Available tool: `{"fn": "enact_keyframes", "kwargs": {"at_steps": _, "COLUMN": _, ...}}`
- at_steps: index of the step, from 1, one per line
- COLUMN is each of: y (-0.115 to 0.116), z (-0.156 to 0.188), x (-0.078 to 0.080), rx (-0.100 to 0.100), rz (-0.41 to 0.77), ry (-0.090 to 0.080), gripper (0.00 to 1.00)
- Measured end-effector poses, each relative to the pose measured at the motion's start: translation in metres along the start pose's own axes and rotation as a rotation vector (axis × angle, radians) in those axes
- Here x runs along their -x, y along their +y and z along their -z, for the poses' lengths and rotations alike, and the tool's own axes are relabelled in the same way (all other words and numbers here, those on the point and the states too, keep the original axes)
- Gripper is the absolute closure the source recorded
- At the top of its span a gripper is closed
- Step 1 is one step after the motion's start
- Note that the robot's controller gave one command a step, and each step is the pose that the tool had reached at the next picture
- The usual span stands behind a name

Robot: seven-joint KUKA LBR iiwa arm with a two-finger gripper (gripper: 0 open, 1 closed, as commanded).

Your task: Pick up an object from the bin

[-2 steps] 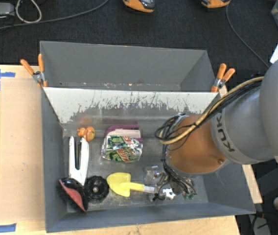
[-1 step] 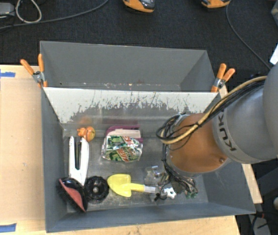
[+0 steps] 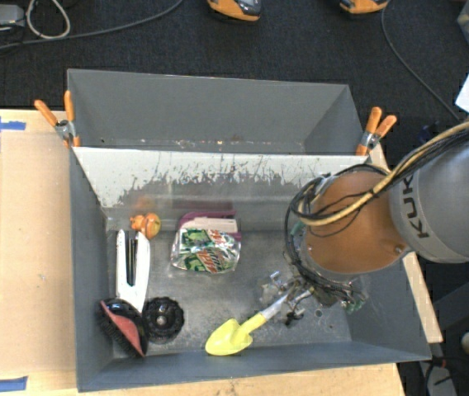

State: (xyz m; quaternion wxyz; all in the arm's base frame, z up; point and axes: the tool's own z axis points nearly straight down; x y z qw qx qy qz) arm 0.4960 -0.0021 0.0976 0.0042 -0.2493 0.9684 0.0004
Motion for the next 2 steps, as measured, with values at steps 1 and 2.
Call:
{"fn": "enact_keyframes", "kwargs": {"at_steps": 1, "y": 0.010, "z": 0.068, "x": 0.009, "rx": 0.003, "rz": -0.132, "ry": 0.004, "gripper": 1.00}}
{"fn": "enact_keyframes", "kwargs": {"at_steps": 2, "y": 0.013, "z": 0.143, "x": -0.013, "rx": 0.007, "rz": -0.037, "ry": 0.012, "gripper": 1.00}}
